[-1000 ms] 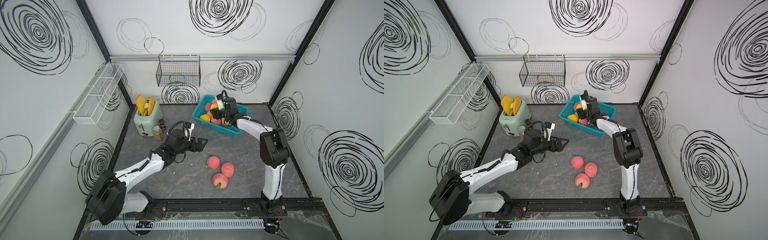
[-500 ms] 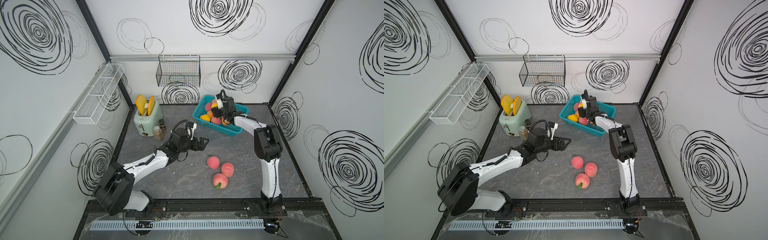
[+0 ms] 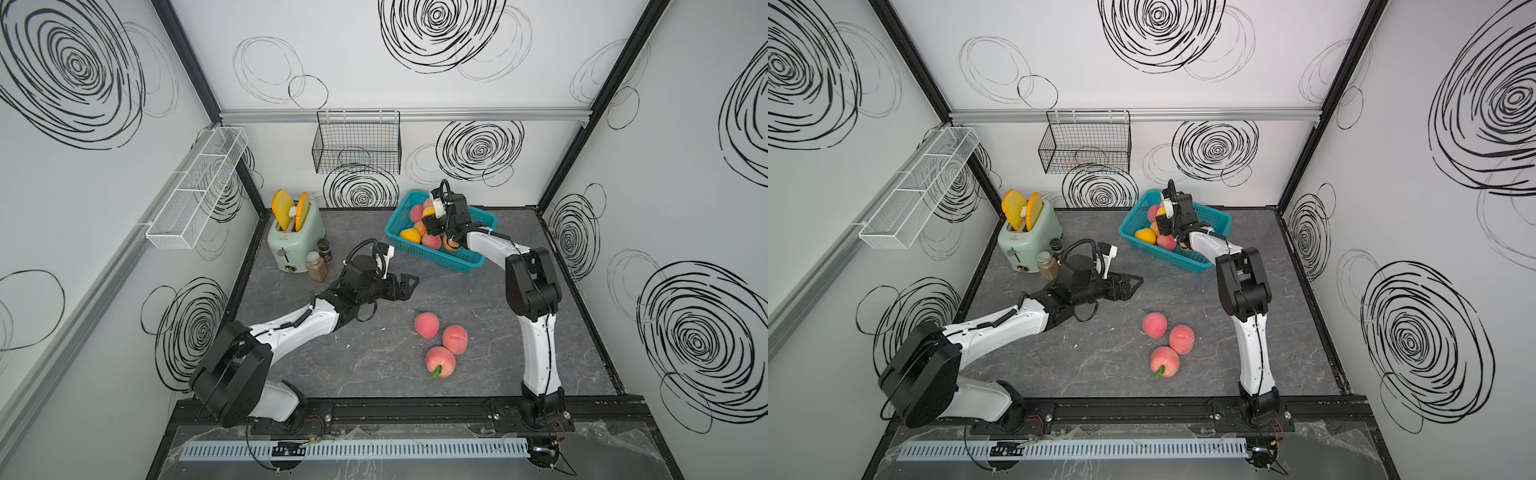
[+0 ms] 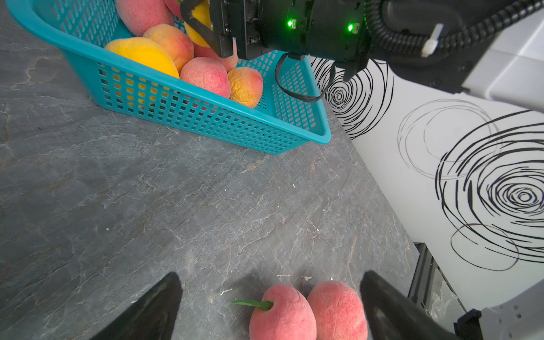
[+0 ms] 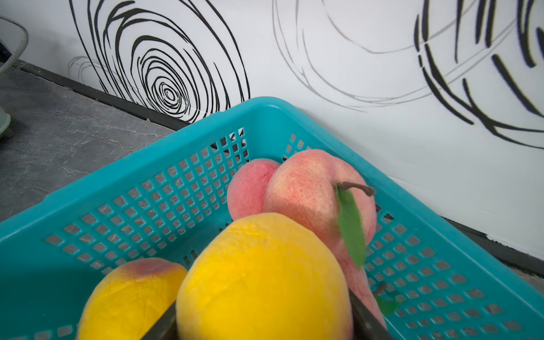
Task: Put the peaches into the basket
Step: Place the peach in the basket.
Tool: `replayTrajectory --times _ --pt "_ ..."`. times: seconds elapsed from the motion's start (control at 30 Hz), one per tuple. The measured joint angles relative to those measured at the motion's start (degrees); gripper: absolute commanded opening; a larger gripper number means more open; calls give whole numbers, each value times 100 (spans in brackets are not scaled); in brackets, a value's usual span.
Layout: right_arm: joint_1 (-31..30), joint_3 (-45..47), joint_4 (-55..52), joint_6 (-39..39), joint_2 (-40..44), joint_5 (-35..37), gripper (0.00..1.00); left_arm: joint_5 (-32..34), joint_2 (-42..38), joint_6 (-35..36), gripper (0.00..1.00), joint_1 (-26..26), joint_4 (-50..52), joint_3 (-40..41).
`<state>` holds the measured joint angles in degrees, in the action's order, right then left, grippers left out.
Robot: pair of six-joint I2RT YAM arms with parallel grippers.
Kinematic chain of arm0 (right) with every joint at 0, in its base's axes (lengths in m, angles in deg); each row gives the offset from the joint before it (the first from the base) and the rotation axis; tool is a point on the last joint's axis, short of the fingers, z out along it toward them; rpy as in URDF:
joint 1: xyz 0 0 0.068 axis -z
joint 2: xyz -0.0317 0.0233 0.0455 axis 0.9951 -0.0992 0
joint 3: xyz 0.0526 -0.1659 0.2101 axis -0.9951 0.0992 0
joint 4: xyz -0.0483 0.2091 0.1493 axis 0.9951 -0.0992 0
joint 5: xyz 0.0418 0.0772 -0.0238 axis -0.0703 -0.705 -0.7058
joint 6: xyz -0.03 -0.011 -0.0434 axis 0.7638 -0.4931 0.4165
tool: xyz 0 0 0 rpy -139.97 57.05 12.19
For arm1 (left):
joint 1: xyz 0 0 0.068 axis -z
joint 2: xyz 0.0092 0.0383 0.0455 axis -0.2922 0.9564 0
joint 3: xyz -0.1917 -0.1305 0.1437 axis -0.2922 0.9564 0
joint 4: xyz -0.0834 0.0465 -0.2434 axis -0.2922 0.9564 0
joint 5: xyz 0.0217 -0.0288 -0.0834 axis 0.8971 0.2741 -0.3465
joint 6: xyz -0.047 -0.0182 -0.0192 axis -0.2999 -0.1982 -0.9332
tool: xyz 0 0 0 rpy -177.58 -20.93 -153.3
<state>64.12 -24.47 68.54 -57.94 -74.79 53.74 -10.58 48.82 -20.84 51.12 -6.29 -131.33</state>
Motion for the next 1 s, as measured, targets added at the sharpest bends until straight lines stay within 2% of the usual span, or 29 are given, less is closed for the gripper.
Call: replayTrajectory --times 0.4,0.57,0.7,1.0 --pt "9 -13 -22 13 -101 7 73 -2 76 -2 98 0 -20 -2" --pt "7 -13 -26 17 -101 0 85 0 76 -2 98 4 -20 -2" --pt "7 46 -26 -11 -76 -17 89 4 76 -2 98 15 -17 -2" --pt "2 568 -24 -46 599 -76 91 190 -63 129 98 37 177 57"
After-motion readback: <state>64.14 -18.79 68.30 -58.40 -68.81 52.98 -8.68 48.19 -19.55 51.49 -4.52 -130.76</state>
